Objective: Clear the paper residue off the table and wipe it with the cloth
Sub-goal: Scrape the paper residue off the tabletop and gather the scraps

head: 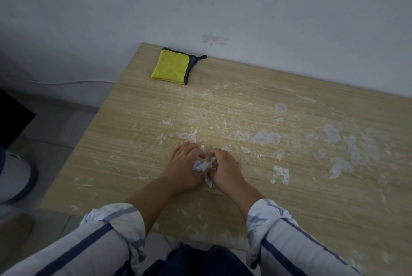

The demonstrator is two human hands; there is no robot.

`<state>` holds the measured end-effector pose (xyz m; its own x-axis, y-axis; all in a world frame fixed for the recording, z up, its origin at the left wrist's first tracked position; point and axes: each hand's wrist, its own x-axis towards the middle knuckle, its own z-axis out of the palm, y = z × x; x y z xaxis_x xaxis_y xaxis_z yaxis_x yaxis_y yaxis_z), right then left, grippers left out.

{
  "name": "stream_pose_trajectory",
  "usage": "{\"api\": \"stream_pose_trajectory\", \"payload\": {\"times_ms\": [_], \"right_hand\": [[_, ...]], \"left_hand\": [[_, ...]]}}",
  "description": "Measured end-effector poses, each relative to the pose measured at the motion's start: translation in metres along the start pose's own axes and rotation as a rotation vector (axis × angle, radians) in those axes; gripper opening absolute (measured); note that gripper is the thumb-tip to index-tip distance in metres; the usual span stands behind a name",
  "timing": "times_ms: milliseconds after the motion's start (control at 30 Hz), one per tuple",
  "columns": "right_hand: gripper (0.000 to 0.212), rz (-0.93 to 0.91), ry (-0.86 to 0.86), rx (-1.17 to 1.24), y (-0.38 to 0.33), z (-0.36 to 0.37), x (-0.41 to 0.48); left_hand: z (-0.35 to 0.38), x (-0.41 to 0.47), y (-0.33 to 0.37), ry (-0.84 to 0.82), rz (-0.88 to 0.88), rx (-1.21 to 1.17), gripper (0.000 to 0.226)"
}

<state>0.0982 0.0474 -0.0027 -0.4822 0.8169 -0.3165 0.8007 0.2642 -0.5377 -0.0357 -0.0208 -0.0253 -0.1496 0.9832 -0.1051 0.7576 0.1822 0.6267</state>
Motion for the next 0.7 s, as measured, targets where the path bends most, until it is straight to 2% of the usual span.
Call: {"api": "stream_pose_trajectory", "payload": {"times_ms": [200, 400, 700], "right_hand": [[0.042, 0.038, 0.009, 0.062, 0.001, -0.002, 0.001], [0.024, -0.006, 0.012, 0.003, 0.003, -0.001, 0.001], [0.037, -0.02, -0.007, -0.036, 0.006, -0.005, -0.002]], "left_hand": [[-0.003, 0.002, 0.002, -0.014, -0.02, -0.039, 0.044], [0.004, 0.01, 0.011, 0.061, -0.132, 0.016, 0.024], [0.007, 0.017, 0.021, 0.06, -0.208, 0.042, 0.023]]}}
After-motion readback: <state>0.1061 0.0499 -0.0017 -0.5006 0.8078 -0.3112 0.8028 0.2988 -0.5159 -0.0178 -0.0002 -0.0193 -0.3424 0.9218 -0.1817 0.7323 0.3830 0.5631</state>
